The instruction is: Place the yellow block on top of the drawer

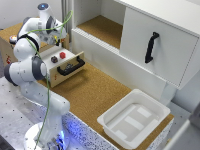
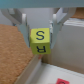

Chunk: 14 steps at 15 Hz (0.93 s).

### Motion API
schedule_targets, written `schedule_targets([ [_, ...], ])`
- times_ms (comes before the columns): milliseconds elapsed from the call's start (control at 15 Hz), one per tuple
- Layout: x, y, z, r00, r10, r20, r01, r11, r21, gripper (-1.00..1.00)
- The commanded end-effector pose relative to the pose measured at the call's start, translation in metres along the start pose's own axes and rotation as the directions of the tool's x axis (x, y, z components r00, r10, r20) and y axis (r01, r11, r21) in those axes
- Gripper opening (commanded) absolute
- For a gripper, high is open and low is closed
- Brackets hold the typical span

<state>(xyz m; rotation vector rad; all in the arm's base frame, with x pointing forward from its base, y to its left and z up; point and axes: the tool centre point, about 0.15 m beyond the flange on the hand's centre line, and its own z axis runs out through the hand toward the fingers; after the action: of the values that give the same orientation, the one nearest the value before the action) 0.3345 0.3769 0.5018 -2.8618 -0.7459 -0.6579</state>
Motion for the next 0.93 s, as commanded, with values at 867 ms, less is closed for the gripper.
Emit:
schedule_targets([
  [867, 0.029, -0.066, 0.083, 0.626, -0.702, 0.339, 0.629, 0.712, 0.313, -1.00],
])
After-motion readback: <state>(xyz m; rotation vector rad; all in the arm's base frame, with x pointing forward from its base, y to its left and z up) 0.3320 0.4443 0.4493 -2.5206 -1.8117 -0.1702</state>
